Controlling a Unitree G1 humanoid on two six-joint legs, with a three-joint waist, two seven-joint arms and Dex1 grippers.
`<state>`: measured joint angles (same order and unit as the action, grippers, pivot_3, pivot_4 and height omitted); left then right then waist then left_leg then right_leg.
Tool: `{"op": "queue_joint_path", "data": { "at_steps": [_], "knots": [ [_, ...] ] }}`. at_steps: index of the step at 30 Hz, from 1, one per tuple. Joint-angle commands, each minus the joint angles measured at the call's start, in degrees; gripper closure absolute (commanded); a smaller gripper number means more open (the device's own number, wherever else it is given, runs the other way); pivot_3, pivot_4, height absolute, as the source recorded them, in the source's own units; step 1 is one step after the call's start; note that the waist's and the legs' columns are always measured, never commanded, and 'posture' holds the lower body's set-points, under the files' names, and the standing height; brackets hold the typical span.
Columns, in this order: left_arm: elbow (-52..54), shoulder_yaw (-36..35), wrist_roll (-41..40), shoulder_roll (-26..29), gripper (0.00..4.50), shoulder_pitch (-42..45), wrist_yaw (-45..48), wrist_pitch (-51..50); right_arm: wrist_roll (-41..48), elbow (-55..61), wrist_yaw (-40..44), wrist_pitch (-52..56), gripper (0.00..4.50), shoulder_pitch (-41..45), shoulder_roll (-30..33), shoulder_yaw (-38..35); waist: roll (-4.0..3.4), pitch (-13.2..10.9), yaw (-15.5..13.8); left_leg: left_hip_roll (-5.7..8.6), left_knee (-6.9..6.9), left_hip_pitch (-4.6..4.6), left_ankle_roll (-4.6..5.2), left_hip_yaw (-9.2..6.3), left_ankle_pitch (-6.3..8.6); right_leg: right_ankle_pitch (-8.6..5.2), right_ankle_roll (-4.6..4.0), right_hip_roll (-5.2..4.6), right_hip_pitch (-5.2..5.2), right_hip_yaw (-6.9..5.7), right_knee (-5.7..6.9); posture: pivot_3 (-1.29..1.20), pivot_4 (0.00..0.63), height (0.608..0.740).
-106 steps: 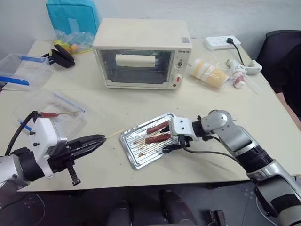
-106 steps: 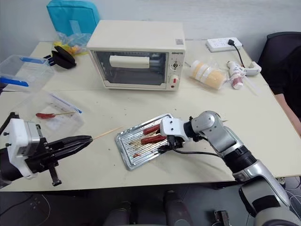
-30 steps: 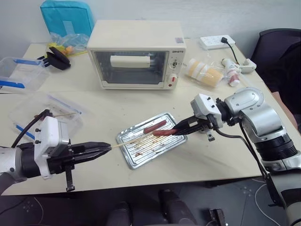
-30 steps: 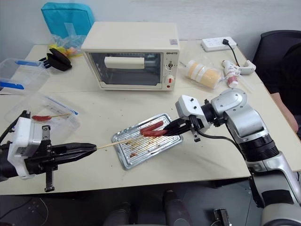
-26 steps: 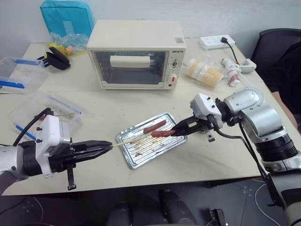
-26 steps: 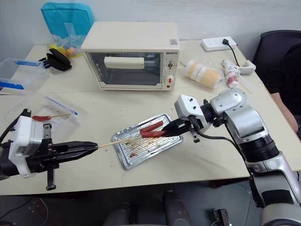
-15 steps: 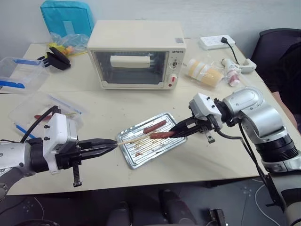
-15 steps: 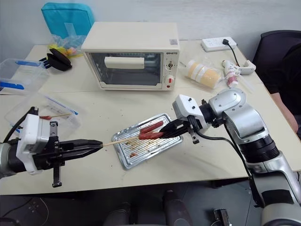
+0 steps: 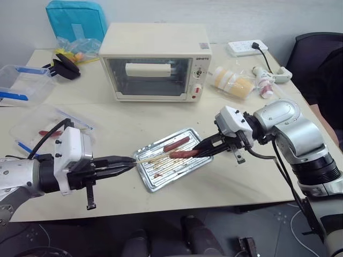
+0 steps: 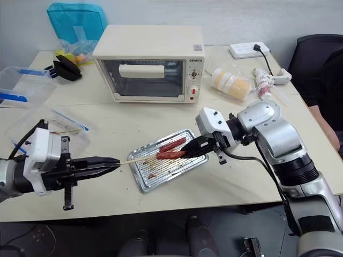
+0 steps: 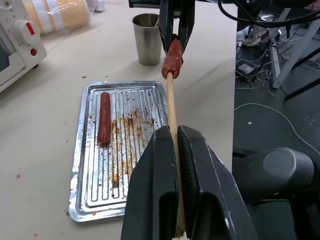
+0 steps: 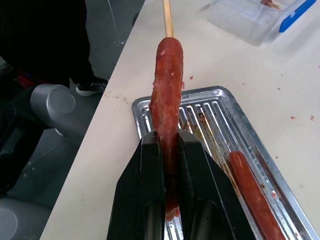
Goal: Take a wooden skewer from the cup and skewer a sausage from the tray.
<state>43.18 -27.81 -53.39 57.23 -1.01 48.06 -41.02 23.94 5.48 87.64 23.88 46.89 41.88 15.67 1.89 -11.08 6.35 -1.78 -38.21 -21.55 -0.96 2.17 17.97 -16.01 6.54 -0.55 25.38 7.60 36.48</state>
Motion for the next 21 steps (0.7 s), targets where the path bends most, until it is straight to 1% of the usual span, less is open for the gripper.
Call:
{"op": "queue_joint_path", "data": {
  "at_steps": [1, 9, 15, 17, 18, 21],
  "knots": [
    [-0.36, 0.84, 0.64, 0.05, 4.50, 1.43, -0.61, 1.04, 1.28, 2.99, 0.23, 0.18, 4.41, 1.67, -0.70, -1.07, 0.00, 0.00, 0.02, 0.00, 0.00, 0.00, 0.00, 0.00, 0.00, 0.00, 0.00, 0.00, 0.00, 0.00, 0.01, 0.00, 0.150, 0.740],
    [-1.11, 4.37, 1.66, -0.30, 4.50, 4.00, -0.72, 1.56, 1.64, 5.27, -0.26, 0.23, 4.41, 2.15, -1.75, -1.05, 0.00, 0.00, 0.01, 0.00, 0.00, 0.00, 0.00, 0.00, 0.00, 0.00, 0.00, -0.01, 0.00, 0.01, 0.01, 0.00, 0.150, 0.740],
    [-1.38, 4.58, 1.92, -0.23, 4.50, 4.14, -0.46, 1.73, 1.42, 5.57, -0.93, 0.62, 4.41, 2.20, -2.14, -1.05, 0.00, 0.00, 0.00, 0.00, -0.01, 0.01, 0.00, 0.00, 0.00, 0.00, 0.00, 0.00, 0.00, 0.01, 0.03, 0.00, 0.150, 0.740],
    [-1.35, 4.45, 1.97, -0.24, 4.50, 4.02, -0.53, 1.69, 1.51, 5.22, -1.04, 1.79, 3.78, 2.45, -1.99, -1.09, 0.00, 0.00, -0.02, 0.00, -0.01, 0.00, 0.00, 0.00, 0.00, 0.00, 0.00, -0.01, 0.00, 0.00, 0.03, 0.00, 0.150, 0.740],
    [-1.32, 4.34, 2.05, -0.28, 4.50, 3.88, -0.56, 1.69, 1.60, 5.12, -1.06, 2.21, 3.61, 2.56, -1.97, -1.14, 0.00, 0.00, 0.01, 0.00, -0.01, 0.01, 0.00, 0.00, 0.00, 0.00, 0.00, -0.01, 0.00, 0.00, 0.03, 0.00, 0.150, 0.740],
    [-1.04, 3.93, 2.25, -0.58, 4.50, 3.37, -0.93, 1.60, 1.25, 4.92, -1.30, 2.11, 2.68, 2.82, -2.06, -1.31, 0.00, 0.00, 0.00, -0.01, 0.00, 0.01, 0.00, 0.00, 0.00, 0.00, 0.00, 0.00, 0.00, 0.01, 0.04, 0.00, 0.150, 0.740]
  ]
}}
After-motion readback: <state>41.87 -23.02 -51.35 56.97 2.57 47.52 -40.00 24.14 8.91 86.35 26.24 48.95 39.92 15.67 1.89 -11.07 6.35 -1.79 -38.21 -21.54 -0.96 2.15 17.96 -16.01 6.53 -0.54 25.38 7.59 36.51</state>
